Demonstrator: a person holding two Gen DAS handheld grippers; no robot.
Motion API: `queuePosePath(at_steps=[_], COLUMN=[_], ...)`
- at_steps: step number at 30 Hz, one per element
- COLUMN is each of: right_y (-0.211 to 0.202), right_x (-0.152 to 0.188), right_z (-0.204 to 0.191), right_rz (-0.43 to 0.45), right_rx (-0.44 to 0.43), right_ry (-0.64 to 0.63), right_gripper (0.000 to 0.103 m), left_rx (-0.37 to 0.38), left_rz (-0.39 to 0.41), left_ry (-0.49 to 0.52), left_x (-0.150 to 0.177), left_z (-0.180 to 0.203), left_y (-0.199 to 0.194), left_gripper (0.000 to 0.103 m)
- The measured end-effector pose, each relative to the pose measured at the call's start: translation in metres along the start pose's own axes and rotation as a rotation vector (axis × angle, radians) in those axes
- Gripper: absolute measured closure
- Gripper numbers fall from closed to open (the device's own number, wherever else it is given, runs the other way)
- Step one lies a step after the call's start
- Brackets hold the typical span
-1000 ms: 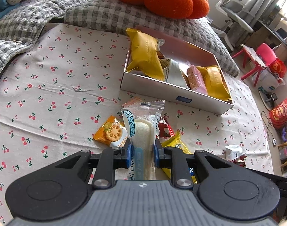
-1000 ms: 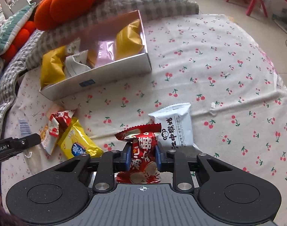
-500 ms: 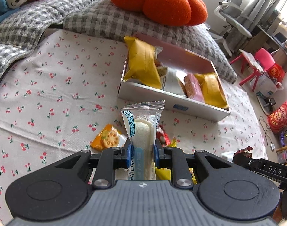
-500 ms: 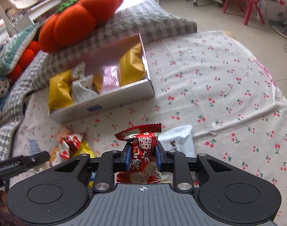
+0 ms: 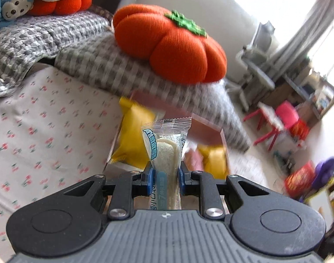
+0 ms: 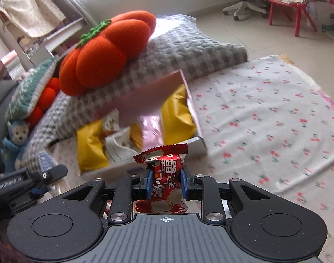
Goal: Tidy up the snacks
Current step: 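Carry both snacks into the box and open both grippers, then move both grippers back over the snack pile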
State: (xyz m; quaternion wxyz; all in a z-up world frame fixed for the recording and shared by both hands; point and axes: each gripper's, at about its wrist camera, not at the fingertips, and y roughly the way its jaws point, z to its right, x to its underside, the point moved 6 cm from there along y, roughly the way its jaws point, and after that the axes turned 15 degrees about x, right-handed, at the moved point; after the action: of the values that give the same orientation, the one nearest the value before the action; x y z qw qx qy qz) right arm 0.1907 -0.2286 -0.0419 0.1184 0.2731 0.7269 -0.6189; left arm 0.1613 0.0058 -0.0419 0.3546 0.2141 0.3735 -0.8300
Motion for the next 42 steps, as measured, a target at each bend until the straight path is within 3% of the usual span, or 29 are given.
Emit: queuePosePath(at_steps=[7, 13, 19, 22, 23, 24, 30, 36, 39, 42], right_y=[0.022, 0.027, 0.046, 0.051, 0.05, 0.047, 0.013, -0.017, -0.027, -0.02], right_x=[-0.017, -0.037, -0.043, -0.039, -0.039, -0.04, -0.053, -0.05, -0.045, -0.034], right_z=[0.002, -0.001, -0.008, -0.009, -0.008, -0.007, 0.013, 0.032, 0.034, 0.026], right_rz=[0.0, 0.091, 0.095, 0.081, 0.069, 0.067, 0.123, 0.105, 0.095, 0.065], right_rx=[-0.091, -0.075, -0.1, -0.06, -0.058, -0.064, -0.083, -0.134, -0.108, -0.045], right_ry=[0.121, 0.133, 0.169, 0.16, 0.16, 0.171, 0.267, 0.39, 0.374, 0.257], right_gripper=[0.079, 0.079, 0.075, 0.07, 0.063, 0.056, 0.031, 0.025, 0.015, 0.012], left_rx=[0.109, 0.08, 0.062, 0.044, 0.037, 0.037, 0.006, -0.062, -0.155, -0.257], left_rz=[0.099, 0.11, 0.135, 0.154, 0.155, 0.164, 0.142, 0.066, 0.017, -0.001], left_ry=[-0.092, -0.076, -0.068, -0.038, -0.021, -0.002, 0.07, 0.088, 0.163, 0.229], left_x=[-0.021, -0.025, -0.021, -0.021, -0.021, -0.022, -0.028, -0.022, -0.017, -0.015], left_z=[0.006, 0.002, -0.008, -0.009, -0.008, -0.005, 0.009, 0.009, 0.006, -0.004], left_y=[0.029, 0.048, 0.055, 0.052, 0.05, 0.047, 0.03, 0.009, -0.003, -0.01], left_gripper=[0.083, 0.083, 0.084, 0.066, 0.055, 0.05, 0.043, 0.031, 0.02, 0.015])
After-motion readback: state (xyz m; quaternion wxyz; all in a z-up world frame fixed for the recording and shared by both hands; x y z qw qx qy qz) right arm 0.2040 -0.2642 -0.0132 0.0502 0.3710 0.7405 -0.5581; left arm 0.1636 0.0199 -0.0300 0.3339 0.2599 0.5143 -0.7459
